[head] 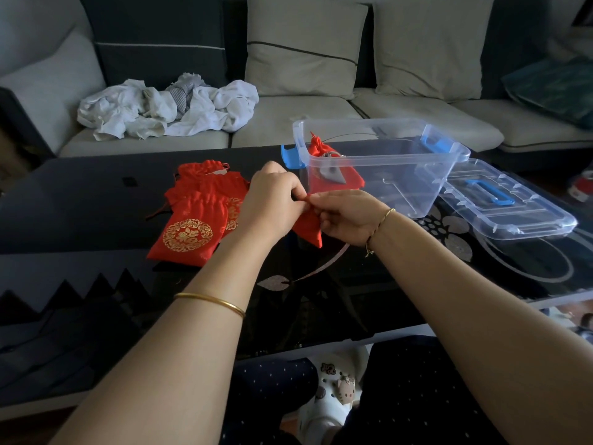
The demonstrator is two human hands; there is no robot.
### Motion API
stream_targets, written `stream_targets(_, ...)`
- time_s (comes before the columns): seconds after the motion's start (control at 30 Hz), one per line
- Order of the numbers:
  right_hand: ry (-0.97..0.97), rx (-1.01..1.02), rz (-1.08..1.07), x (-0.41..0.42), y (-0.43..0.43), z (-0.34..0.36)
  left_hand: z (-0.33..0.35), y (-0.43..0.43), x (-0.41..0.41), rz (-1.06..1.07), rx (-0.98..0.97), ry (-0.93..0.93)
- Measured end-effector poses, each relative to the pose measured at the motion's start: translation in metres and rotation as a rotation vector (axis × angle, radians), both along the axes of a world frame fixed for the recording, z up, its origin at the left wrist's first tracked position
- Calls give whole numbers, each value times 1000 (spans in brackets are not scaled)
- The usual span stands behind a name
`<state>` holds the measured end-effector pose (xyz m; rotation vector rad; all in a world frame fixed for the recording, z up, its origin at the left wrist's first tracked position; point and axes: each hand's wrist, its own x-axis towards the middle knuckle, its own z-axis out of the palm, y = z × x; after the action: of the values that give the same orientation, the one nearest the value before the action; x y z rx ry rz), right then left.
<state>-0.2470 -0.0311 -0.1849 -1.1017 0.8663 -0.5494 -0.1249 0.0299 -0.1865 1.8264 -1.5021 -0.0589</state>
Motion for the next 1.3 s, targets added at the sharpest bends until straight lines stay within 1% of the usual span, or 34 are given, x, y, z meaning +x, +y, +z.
stream_targets(0.13,61,-111,-35,-3,1,0,-1,0,3,11,33,42)
stream_targets(0.23,173,-313,-171,-10,-6,-2,1,1,6,35,62,158)
stream_targets(0.3,241,-428,-243,-14,-13,-4,4,2,6,30,88,177)
stream_targets(0.33,268,-460,-243,-14,-15,-6,5,2,5,23,96,173)
stream_targets(0.4,295,-471,-204,-14,-16,-12,6,2,3,15,115,227)
stream_targets(0.47,312,-472,-129,-15,-14,-16,7,2,2,6,152,338)
stream_targets(0.6,238,-408,39,-19,-10,-17,11,3,3,23,191,500)
stream_targets(0.7,409,-538,110,-13,-3,-20,13,-1,2,6,148,669)
stream_targets(0.77,487,-652,28,-9,1,-22,16,-5,-1,-1,126,774)
stream_targets(0.83,472,-733,-110,-12,1,-19,20,-8,-5,-15,95,855)
stream_targets(0.87,447,-750,-145,-14,2,-17,21,-8,-6,-16,75,880)
stream_targets(1.03,366,-745,-132,-36,6,17,31,-15,-8,-22,9,884)
stream_targets(1.13,355,-863,-263,-33,-6,40,35,-22,-3,26,-67,940)
stream_targets(1.2,333,-882,-349,-23,-22,56,35,-24,3,64,-88,968)
stream_targets(1.23,380,-918,-386,-17,-35,63,34,-25,4,76,-90,983)
stream_targets(1.3,553,-974,-384,-4,-61,73,30,-27,6,93,-81,1007)
